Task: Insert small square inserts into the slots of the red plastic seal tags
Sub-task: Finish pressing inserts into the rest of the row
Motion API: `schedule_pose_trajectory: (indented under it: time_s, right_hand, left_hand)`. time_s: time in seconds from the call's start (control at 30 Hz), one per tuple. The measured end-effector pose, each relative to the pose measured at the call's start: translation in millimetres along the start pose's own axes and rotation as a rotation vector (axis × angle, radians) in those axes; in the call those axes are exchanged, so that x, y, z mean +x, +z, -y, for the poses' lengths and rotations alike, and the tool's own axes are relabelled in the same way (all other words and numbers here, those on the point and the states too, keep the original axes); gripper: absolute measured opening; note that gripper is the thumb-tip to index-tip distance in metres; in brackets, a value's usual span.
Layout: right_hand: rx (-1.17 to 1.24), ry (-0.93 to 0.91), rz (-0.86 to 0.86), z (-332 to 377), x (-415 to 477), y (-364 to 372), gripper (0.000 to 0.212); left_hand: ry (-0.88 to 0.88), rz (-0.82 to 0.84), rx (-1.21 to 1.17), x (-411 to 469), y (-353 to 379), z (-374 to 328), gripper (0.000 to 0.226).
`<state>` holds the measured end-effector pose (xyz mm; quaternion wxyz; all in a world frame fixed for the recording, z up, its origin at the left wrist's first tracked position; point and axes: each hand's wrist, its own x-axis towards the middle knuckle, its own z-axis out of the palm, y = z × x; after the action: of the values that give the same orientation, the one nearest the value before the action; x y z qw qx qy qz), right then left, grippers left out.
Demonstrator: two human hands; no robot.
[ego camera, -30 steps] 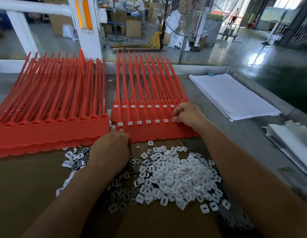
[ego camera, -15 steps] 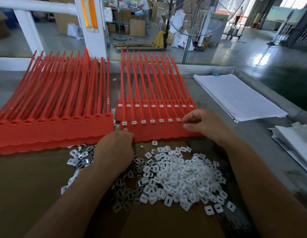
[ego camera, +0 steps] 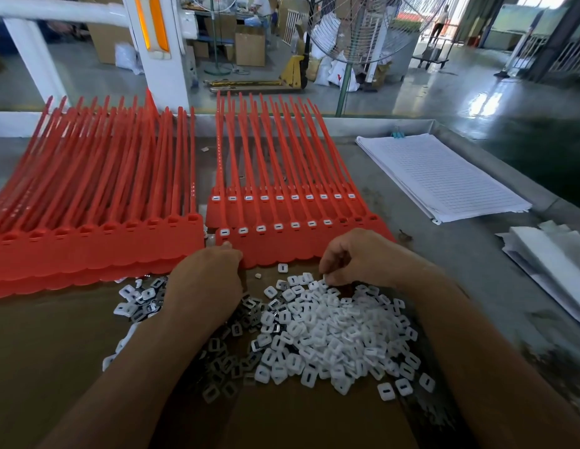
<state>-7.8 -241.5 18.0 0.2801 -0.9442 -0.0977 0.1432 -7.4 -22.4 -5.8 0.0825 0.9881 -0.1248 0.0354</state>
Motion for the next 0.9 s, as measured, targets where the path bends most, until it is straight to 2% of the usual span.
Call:
schedule_pose_trajectory:
  time_s: [0.13,0.43,0.7,0.9]
  right_hand:
    - [0.02,0.009,-0.008,-0.2,-0.5,-0.8,0.014]
    - [0.366,0.047,-0.161,-5.4,-1.2,-4.2,0.011]
    - [0.327,0.064,-0.378,-18.4,6.2,-8.1,0.022]
    - [0.293,0.049,-0.559,-27.2,22.1,-18.5,0.009]
  left_hand:
    - [-0.005,0.012,-0.004,-0.3,-1.7,-1.1,0.041]
    - [0.008,-0.003,-0.006,-1.5,-1.6,-0.4,0.037]
    - [0.002,-0.006,-0.013,-1.0,-0.7,-0.5,0.037]
    - [-0.012,-0.003,-0.008,0.1,1.9,-0.8,0.038]
